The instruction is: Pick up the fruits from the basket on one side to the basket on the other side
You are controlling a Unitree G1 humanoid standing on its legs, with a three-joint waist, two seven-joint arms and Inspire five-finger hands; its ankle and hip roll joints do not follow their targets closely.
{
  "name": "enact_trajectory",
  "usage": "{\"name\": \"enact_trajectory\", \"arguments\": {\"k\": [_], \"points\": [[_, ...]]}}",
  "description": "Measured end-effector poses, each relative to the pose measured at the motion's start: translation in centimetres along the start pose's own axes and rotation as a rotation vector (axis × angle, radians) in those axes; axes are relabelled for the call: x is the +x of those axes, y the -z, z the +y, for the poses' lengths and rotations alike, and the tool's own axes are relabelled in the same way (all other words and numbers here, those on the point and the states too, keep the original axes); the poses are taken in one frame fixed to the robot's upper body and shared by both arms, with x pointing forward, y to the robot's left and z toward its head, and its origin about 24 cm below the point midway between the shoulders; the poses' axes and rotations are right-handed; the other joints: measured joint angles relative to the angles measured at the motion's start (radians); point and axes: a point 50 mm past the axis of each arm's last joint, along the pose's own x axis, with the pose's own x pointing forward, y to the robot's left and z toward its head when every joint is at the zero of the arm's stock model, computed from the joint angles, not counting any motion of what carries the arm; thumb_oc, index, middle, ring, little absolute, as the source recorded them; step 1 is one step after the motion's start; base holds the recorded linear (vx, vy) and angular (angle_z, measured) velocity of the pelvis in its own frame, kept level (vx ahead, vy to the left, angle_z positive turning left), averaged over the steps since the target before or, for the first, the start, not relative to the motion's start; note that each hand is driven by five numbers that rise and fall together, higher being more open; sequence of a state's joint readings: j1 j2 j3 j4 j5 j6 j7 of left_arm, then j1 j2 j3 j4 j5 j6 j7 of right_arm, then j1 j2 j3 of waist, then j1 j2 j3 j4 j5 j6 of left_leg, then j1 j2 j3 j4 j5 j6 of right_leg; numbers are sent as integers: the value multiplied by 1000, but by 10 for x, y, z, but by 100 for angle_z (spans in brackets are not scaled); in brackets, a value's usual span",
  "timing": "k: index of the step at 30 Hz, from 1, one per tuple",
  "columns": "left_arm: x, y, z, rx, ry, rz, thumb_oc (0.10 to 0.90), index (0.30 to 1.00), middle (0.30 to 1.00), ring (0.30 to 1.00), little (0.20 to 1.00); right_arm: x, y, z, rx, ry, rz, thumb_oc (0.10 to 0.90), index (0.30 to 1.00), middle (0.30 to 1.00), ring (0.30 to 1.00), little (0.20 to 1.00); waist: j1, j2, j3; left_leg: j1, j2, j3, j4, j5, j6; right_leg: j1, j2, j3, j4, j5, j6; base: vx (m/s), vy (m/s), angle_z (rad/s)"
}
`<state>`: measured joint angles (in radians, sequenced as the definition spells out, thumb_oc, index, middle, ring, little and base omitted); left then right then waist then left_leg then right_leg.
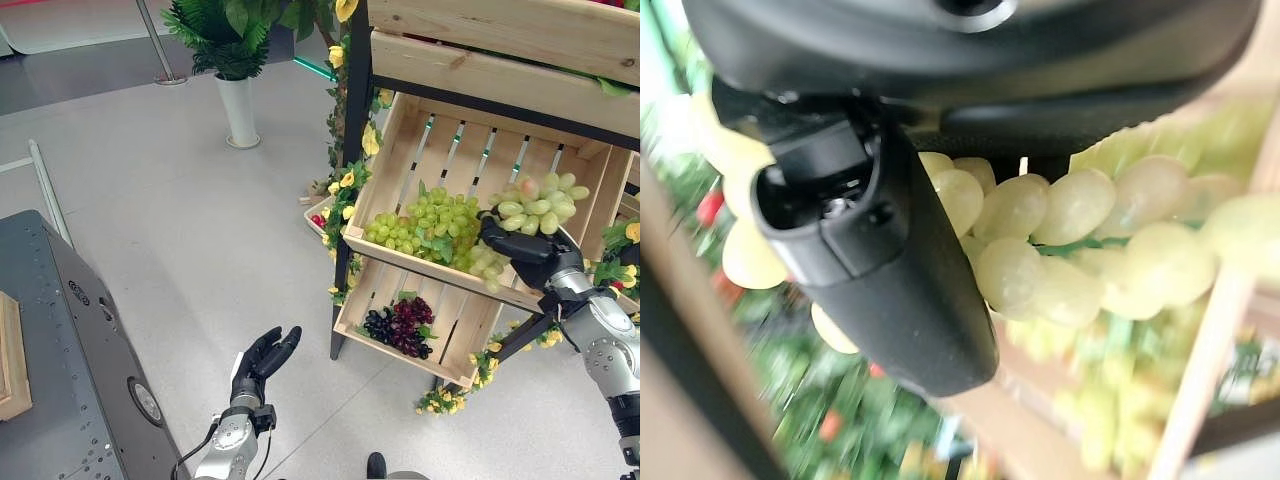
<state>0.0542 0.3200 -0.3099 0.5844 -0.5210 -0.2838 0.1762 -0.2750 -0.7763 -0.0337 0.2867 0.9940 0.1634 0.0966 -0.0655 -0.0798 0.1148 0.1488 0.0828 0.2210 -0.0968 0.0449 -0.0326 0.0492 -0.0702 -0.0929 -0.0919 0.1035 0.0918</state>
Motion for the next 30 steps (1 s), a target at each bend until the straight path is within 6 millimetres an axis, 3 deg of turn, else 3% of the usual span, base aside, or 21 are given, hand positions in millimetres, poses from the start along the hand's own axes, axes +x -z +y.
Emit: {"name": "enact_trajectory", "arguments": {"k": [12, 18, 22, 30], "points": [[-1, -2, -5, 37, 71, -14, 800, 900, 900, 900, 900, 11, 7, -38, 53, 178, 145, 400, 300, 300, 300, 300, 32, 23, 0, 10, 0, -10, 0, 0, 1, 14, -1, -9, -3, -3, 1, -2, -2, 1], [0, -3, -4, 38, 66, -15, 800, 900, 900, 900, 900, 19, -10, -52, -26, 252, 192, 400, 300, 300, 300, 300, 56, 32, 0, 7, -2, -34, 0, 0, 0, 17, -2, -22, -3, -4, -1, -12, -6, 5], [0, -3, -4, 41, 65, -14, 800, 900, 900, 900, 900, 29, -27, -51, -252, 248, 254, 400, 300, 300, 300, 300, 57, 34, 0, 3, -4, -50, 0, 0, 0, 17, -2, -27, -3, -3, -3, -16, -8, 4], [-1, -1, -8, 48, 84, -8, 800, 900, 900, 900, 900, 43, -64, -44, -973, 216, 463, 400, 300, 300, 300, 300, 61, 38, 0, 3, -4, -51, 0, 0, 0, 17, -2, -29, -3, -3, -4, 0, 0, 0]]}}
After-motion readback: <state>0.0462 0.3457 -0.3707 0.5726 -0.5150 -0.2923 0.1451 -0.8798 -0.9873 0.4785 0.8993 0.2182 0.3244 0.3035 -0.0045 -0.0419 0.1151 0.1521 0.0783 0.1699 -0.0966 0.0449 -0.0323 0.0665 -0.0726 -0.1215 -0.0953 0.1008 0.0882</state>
